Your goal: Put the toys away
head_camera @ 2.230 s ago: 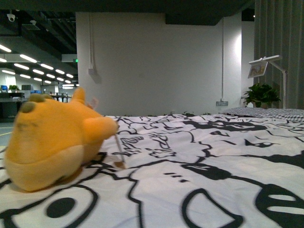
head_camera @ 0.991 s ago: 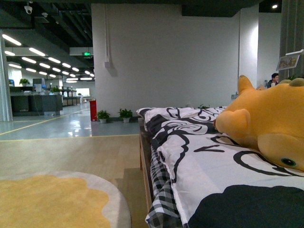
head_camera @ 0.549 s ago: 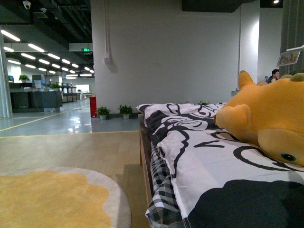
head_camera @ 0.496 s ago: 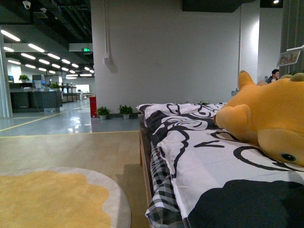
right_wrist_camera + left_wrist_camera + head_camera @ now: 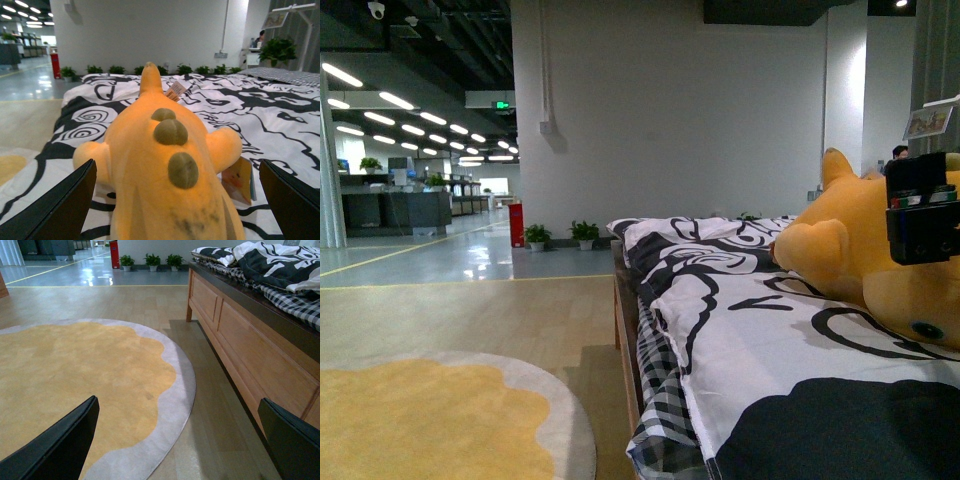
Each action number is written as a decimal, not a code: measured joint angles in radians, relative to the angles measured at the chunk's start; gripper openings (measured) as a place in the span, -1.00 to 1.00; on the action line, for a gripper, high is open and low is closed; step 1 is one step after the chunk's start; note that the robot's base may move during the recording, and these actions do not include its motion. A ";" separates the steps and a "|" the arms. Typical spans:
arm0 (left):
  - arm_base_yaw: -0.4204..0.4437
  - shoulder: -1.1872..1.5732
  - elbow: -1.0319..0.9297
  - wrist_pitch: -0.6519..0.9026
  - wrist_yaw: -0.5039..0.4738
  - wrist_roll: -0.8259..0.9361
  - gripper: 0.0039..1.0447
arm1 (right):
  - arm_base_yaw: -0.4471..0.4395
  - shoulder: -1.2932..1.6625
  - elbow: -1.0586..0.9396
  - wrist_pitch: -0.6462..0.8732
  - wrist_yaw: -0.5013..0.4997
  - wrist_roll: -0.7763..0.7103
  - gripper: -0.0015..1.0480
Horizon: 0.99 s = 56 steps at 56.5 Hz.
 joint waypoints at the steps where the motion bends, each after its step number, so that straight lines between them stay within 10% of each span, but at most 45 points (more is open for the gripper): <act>1: 0.000 0.000 0.000 0.000 0.000 0.000 0.88 | -0.001 0.004 0.006 -0.007 0.001 -0.002 0.87; 42: 0.000 0.000 0.000 0.000 0.000 0.000 0.88 | -0.026 0.099 0.254 -0.509 0.014 -0.066 0.87; 56: 0.000 0.000 0.000 0.000 0.000 0.000 0.88 | -0.026 0.099 0.255 -0.523 -0.021 -0.083 0.17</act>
